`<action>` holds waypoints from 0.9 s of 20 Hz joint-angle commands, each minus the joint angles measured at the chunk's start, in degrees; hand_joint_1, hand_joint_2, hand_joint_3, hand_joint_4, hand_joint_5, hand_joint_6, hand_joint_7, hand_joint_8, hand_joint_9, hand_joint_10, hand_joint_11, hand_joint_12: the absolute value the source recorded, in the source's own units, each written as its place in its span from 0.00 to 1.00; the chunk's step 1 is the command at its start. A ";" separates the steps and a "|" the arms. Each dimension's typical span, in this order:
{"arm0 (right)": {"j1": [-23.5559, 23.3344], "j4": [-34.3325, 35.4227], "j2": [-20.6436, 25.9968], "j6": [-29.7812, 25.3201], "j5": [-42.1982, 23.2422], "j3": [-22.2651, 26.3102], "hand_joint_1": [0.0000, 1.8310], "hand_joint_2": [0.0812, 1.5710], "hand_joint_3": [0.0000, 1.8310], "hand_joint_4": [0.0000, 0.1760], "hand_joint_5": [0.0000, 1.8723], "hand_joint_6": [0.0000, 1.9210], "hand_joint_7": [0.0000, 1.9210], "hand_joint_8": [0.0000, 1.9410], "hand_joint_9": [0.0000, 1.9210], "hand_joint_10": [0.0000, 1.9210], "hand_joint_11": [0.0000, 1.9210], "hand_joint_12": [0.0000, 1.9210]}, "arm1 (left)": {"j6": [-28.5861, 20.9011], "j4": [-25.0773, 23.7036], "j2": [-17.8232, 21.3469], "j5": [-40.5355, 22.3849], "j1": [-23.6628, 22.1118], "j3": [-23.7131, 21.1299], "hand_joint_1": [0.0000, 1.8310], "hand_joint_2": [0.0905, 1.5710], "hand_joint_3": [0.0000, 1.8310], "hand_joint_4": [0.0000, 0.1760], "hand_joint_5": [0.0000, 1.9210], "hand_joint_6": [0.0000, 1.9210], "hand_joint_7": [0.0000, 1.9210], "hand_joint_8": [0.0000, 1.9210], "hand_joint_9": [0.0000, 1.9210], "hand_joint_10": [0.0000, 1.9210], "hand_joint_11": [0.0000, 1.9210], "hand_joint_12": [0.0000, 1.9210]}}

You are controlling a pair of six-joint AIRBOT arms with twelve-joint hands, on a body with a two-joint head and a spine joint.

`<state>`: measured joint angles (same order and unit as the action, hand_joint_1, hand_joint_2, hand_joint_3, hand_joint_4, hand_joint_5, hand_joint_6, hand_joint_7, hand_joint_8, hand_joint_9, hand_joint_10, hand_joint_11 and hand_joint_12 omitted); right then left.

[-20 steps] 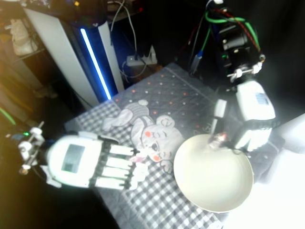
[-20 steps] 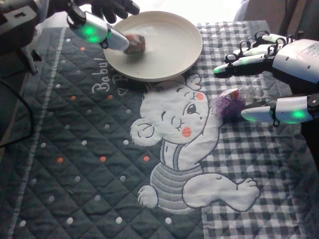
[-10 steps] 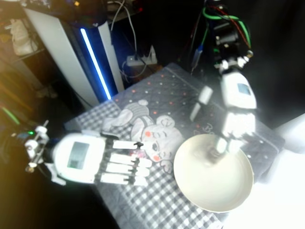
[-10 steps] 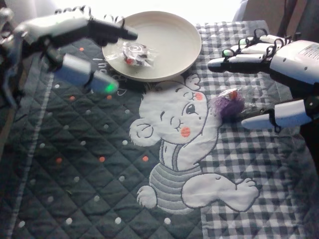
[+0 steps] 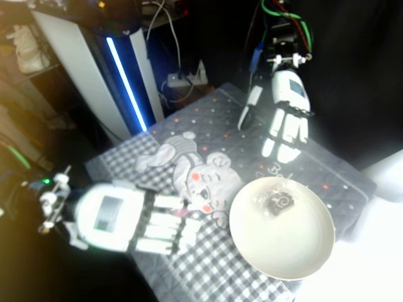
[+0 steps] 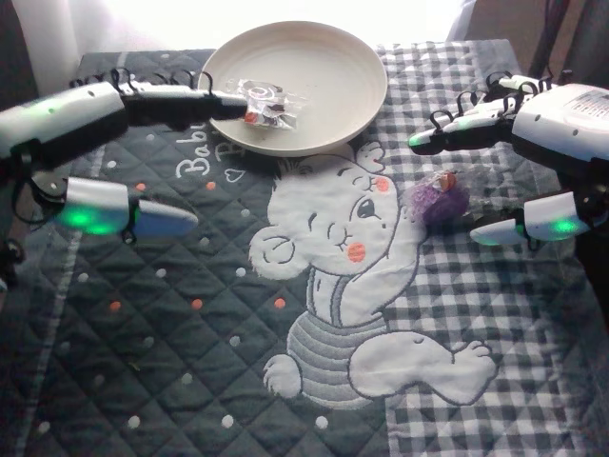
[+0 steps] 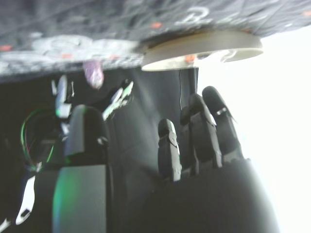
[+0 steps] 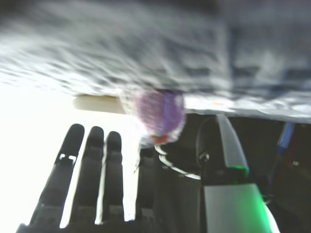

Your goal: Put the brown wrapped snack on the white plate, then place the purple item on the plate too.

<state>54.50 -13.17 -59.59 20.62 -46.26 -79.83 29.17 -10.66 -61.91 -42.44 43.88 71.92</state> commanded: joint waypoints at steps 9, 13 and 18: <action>-1.02 2.57 -2.24 -0.45 -5.39 -1.34 0.60 0.63 0.00 0.00 0.40 0.00 0.43 0.02 0.47 0.06 0.25 0.64 | -1.09 3.15 0.23 -9.19 0.94 -0.45 0.51 0.60 0.00 0.69 0.20 0.00 0.18 0.00 0.21 0.00 0.02 0.49; -1.03 3.21 -3.71 -1.51 -5.40 -2.24 0.58 0.61 0.00 0.00 0.48 0.00 0.56 0.02 0.46 0.38 0.31 0.78 | -1.59 4.02 -0.34 -9.33 2.57 -0.48 0.50 0.62 0.00 0.77 0.20 0.00 0.18 0.00 0.23 0.00 0.06 0.50; -1.05 3.20 -4.10 -2.33 -5.41 -2.91 0.68 0.65 0.00 0.00 0.59 0.35 0.62 0.36 0.58 0.29 0.41 0.69 | -1.89 4.22 -0.55 -9.38 3.02 -0.48 0.48 0.63 0.00 0.71 0.21 0.00 0.18 0.00 0.22 0.00 0.07 0.47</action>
<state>54.11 -11.14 -63.66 18.55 -47.81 -82.74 27.79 -7.46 -62.30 -45.32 47.46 71.57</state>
